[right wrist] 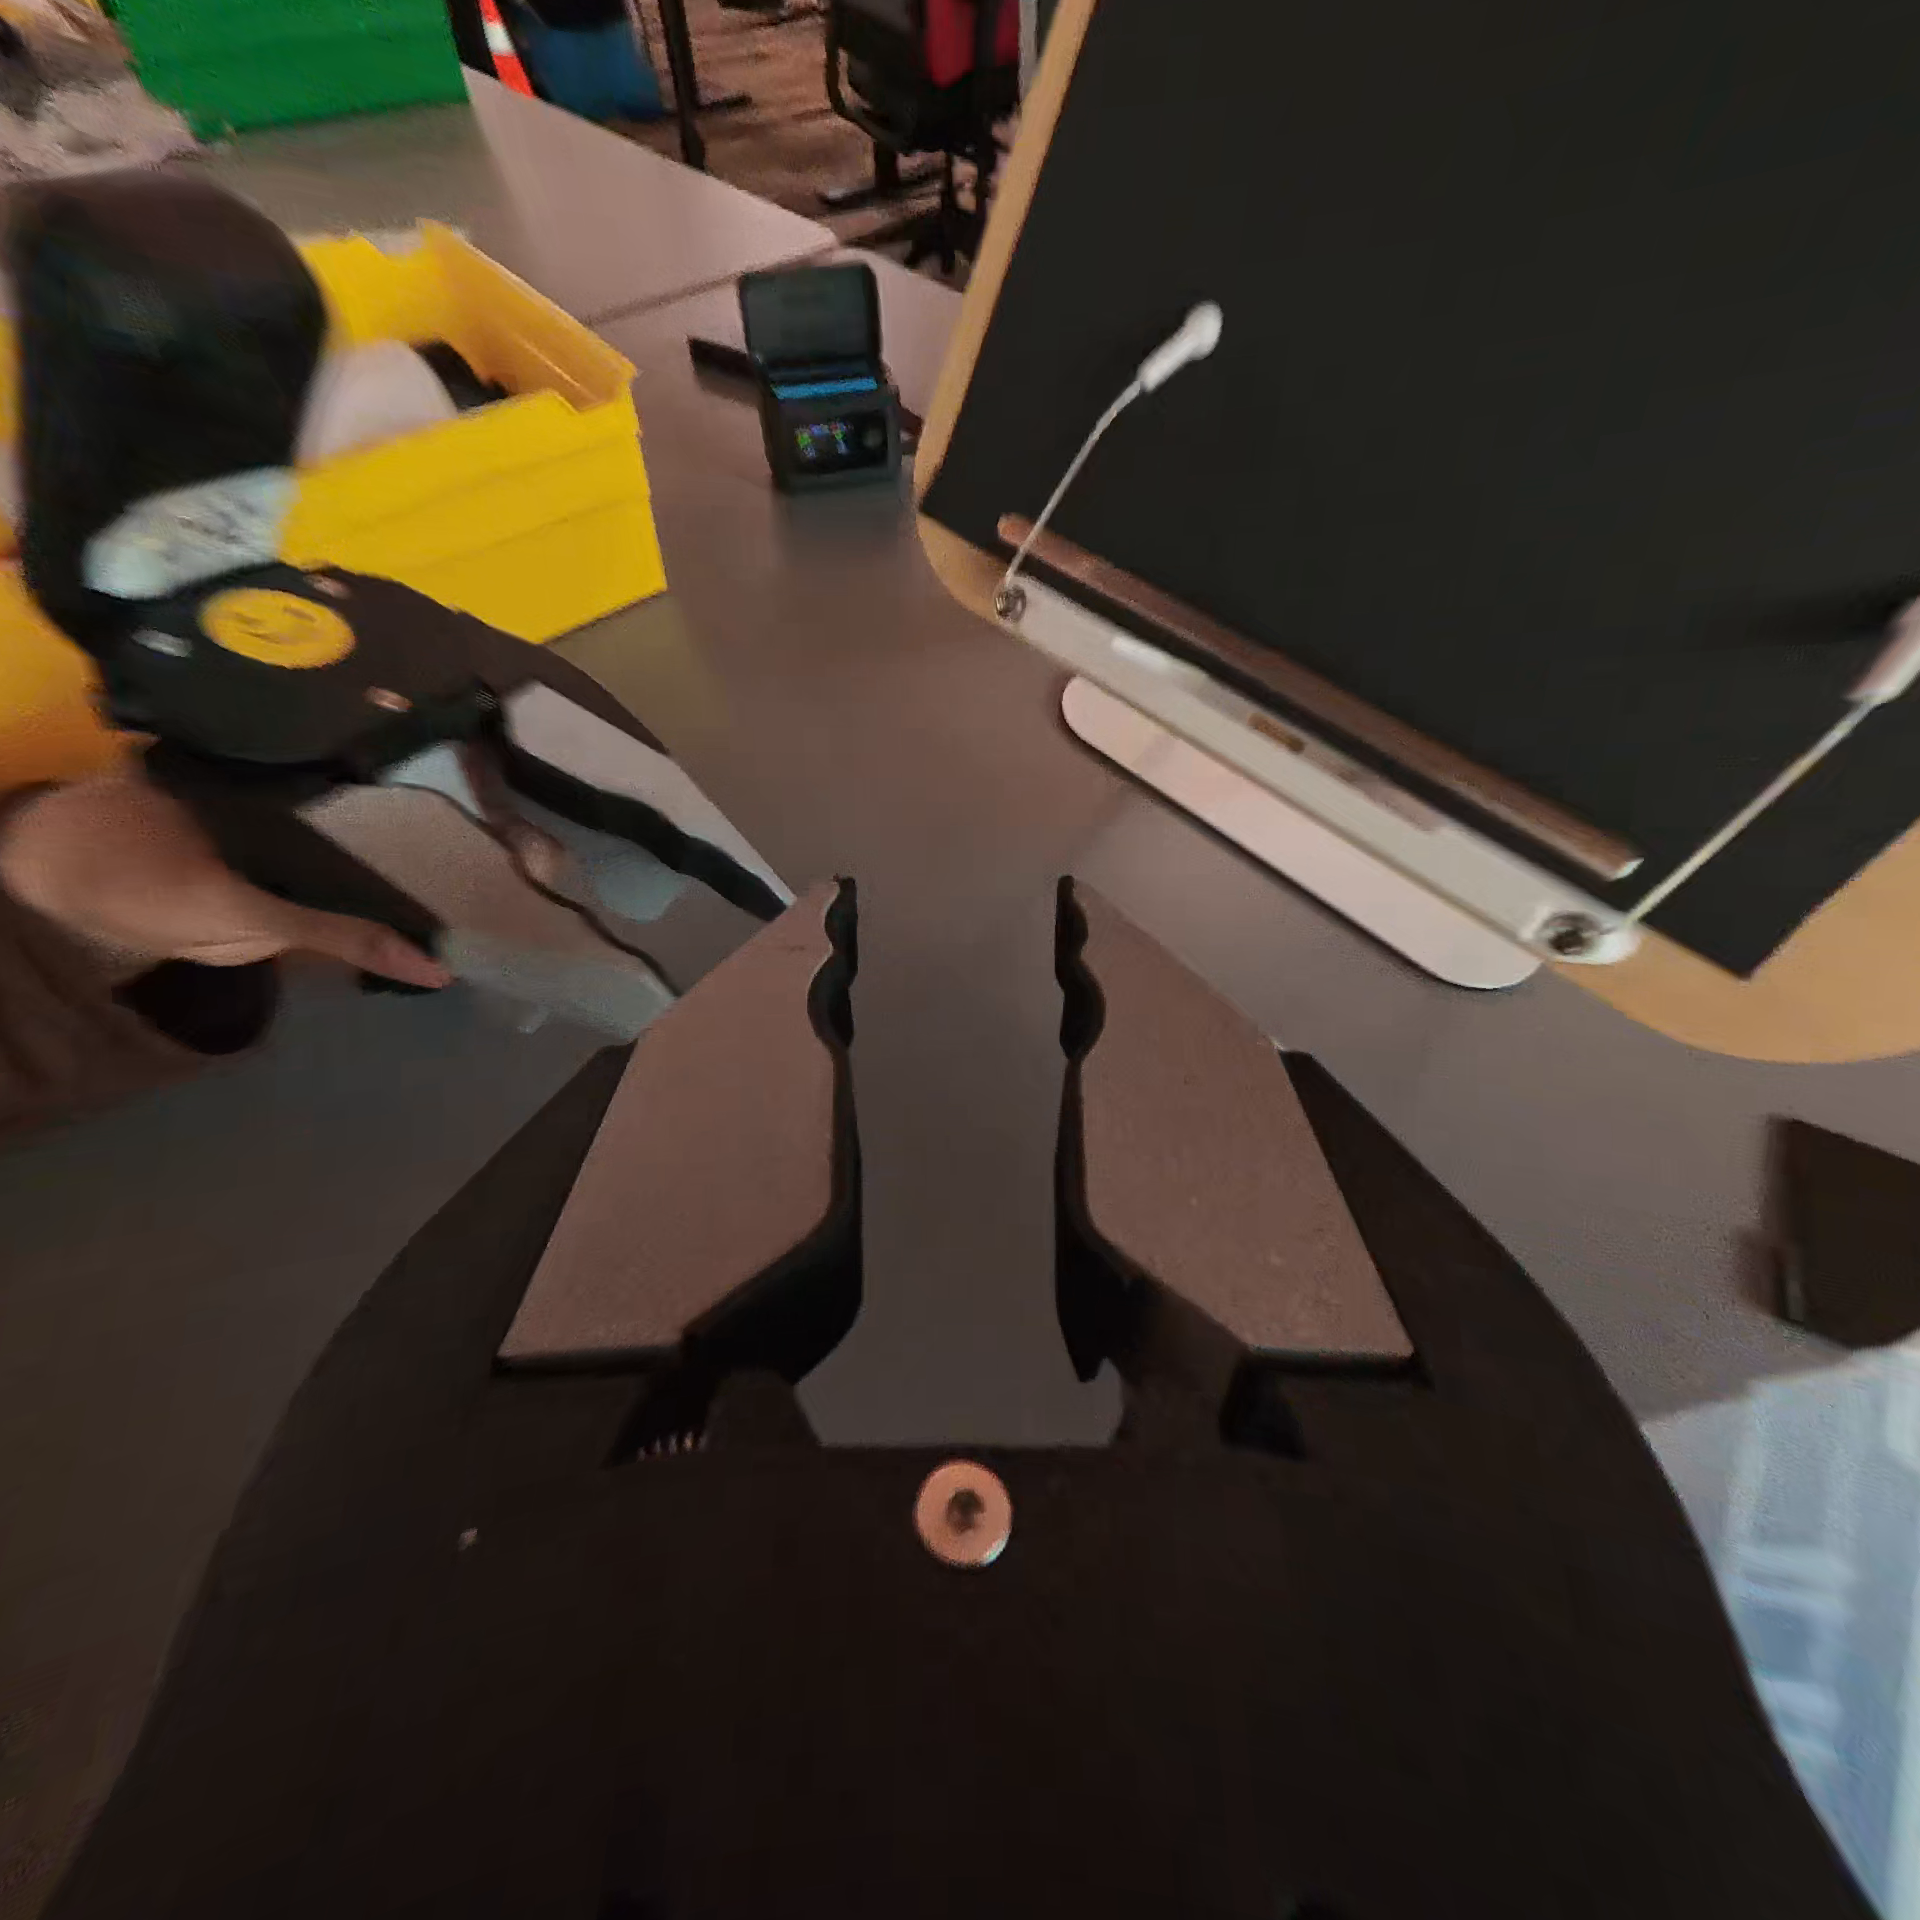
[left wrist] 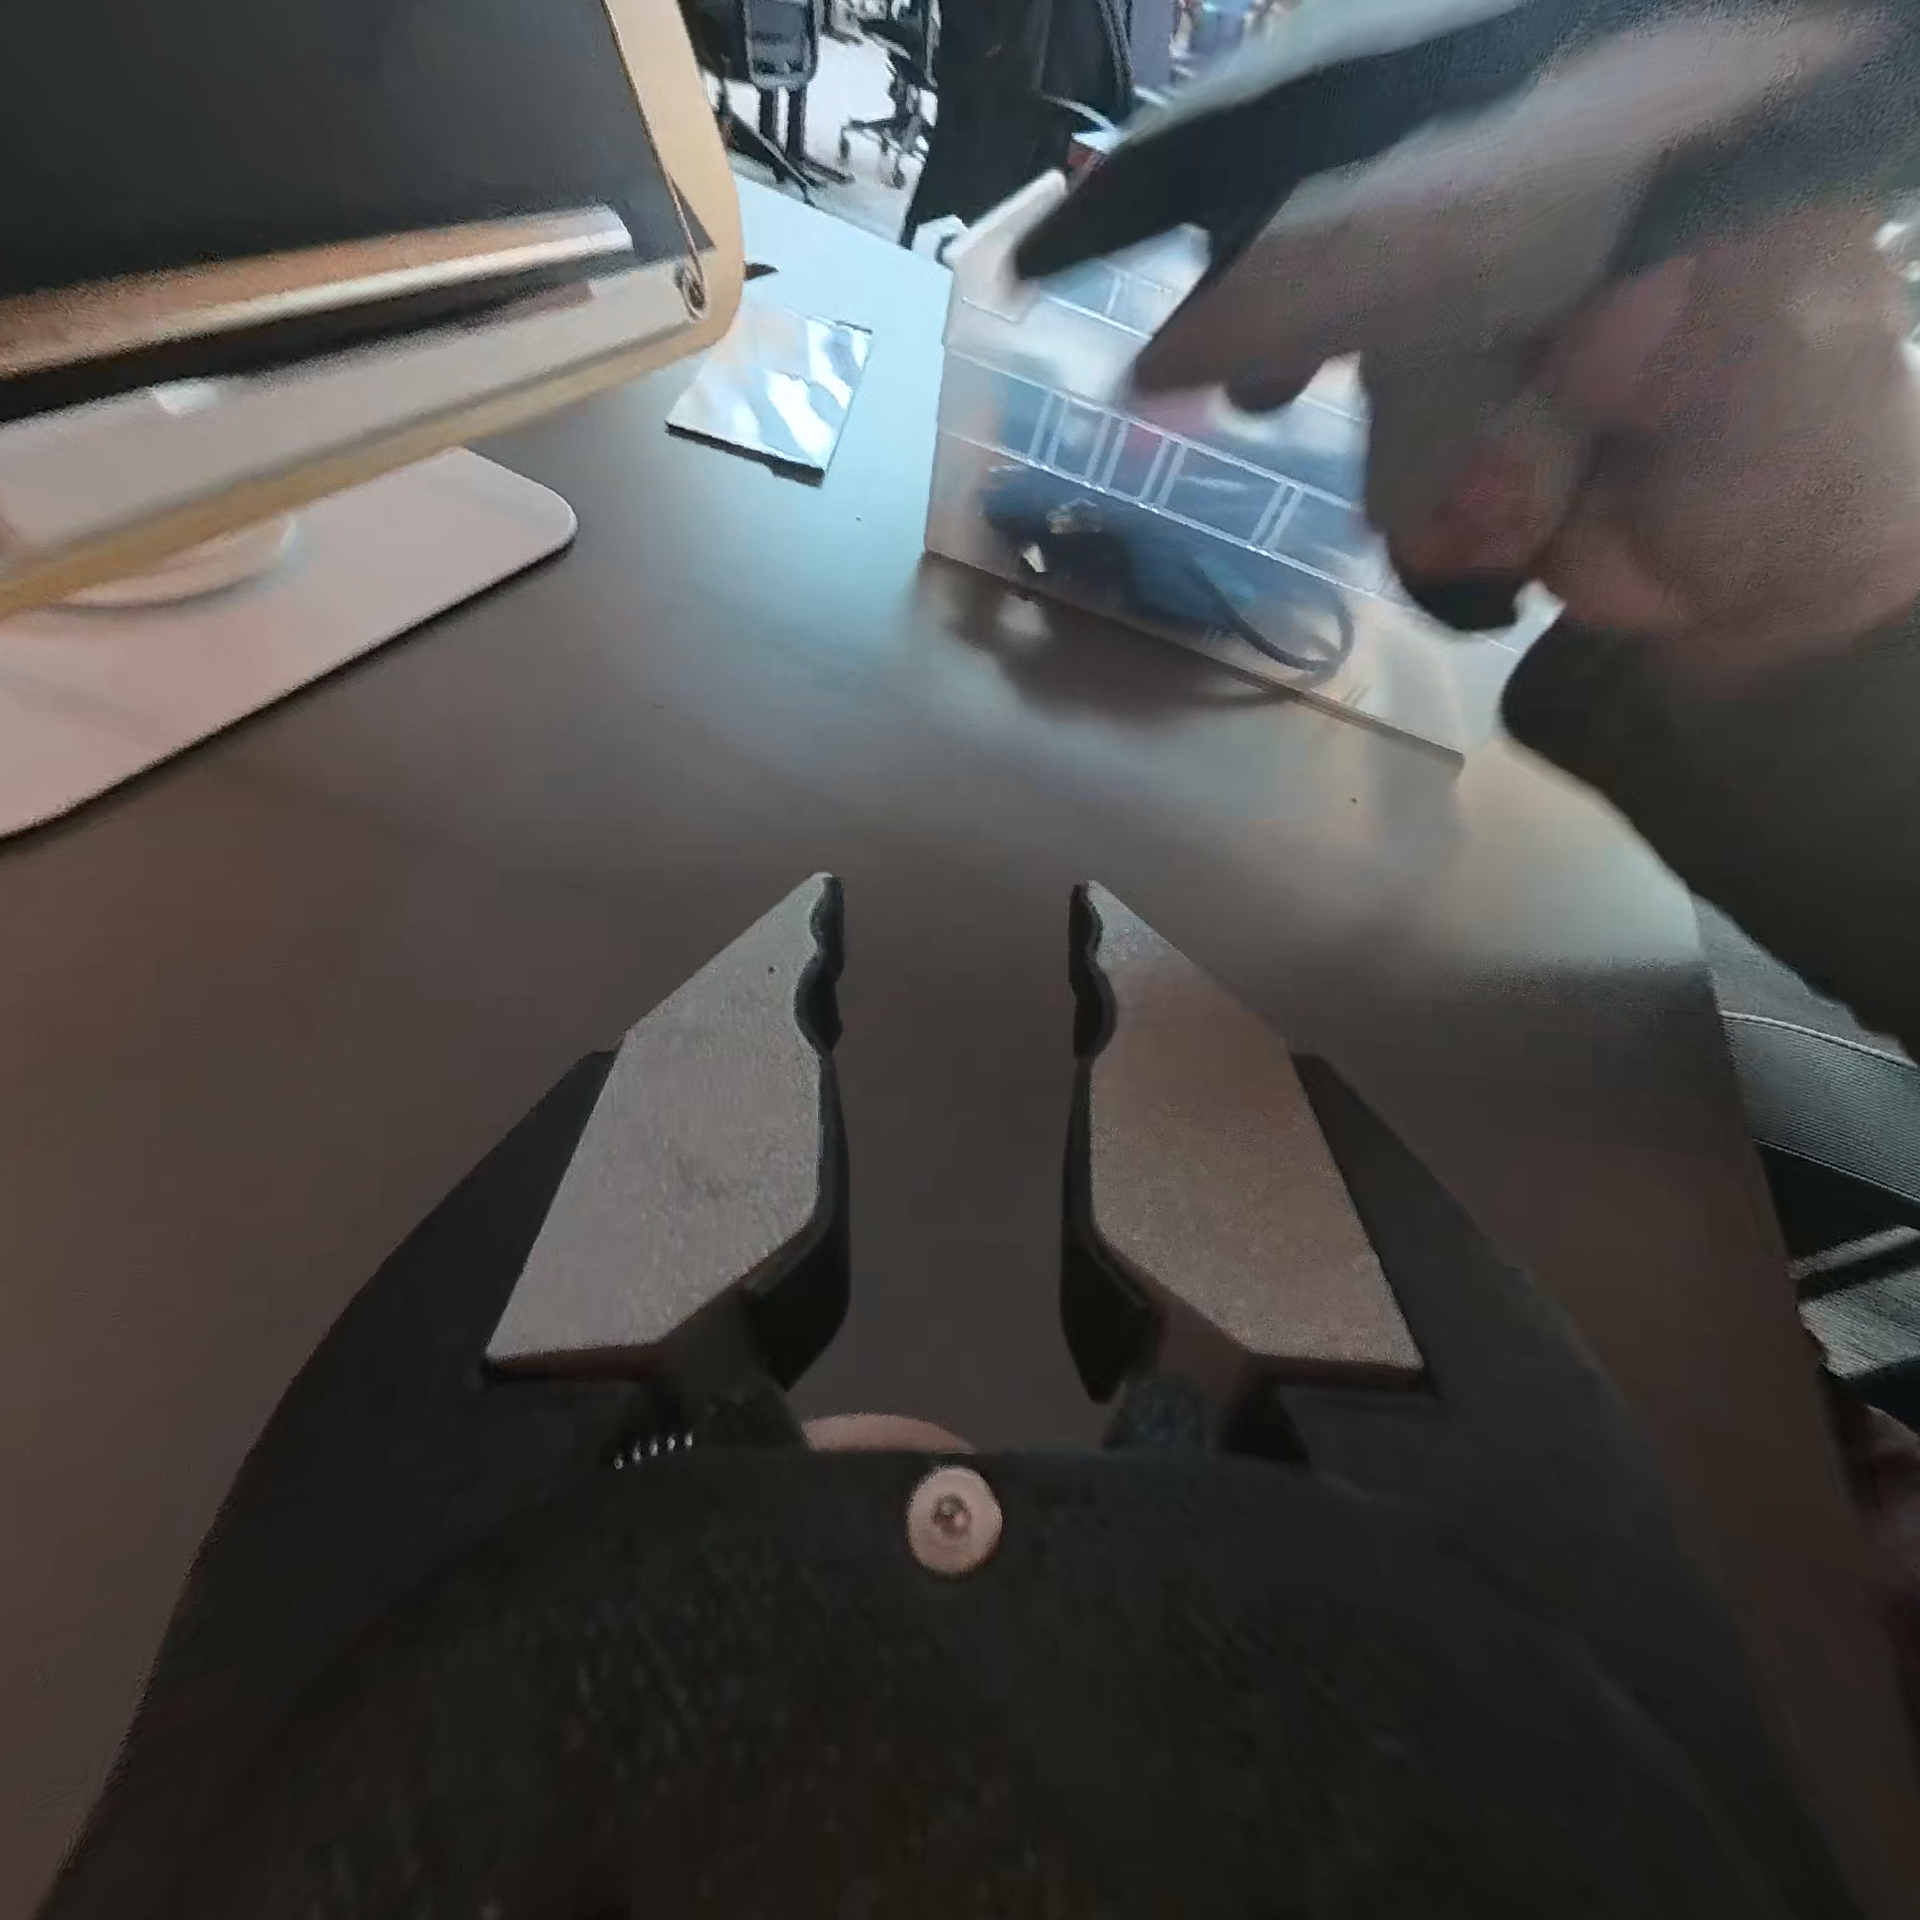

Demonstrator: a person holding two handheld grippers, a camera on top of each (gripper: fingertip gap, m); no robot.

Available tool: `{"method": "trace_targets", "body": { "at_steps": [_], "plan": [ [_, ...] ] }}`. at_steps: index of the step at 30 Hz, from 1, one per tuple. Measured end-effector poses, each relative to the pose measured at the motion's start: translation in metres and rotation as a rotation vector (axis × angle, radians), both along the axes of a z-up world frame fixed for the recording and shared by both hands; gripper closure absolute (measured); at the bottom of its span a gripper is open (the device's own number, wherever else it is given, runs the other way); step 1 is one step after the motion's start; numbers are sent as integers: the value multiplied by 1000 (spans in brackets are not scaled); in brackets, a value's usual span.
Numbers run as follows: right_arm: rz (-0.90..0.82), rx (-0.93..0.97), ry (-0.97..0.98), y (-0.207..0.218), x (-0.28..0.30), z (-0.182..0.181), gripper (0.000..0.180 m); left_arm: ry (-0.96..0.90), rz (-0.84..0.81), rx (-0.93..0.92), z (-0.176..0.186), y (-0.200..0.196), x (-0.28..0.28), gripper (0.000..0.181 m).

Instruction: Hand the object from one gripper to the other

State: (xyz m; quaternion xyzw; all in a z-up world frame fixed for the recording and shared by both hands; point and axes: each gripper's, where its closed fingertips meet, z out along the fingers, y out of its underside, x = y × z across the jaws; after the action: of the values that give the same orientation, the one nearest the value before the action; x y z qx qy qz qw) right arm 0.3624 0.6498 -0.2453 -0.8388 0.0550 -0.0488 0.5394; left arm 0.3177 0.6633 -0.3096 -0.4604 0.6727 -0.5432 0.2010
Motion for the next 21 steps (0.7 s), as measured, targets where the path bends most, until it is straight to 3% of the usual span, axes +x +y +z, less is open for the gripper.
{"method": "trace_targets", "body": {
  "at_steps": [5,11,16,21],
  "plan": [
    [-73,-32,48,25,20,-66,144,-81,64,43,17,13,-1,140],
    [-57,-161,27,21,18,-103,140,-91,42,118,16,1,-3,139],
    [-35,-199,37,22,14,-113,140,-75,-22,55,23,-26,-36,129],
    [-14,-236,44,23,12,-119,133,-114,-29,25,78,-21,-106,118]
  ]
}}
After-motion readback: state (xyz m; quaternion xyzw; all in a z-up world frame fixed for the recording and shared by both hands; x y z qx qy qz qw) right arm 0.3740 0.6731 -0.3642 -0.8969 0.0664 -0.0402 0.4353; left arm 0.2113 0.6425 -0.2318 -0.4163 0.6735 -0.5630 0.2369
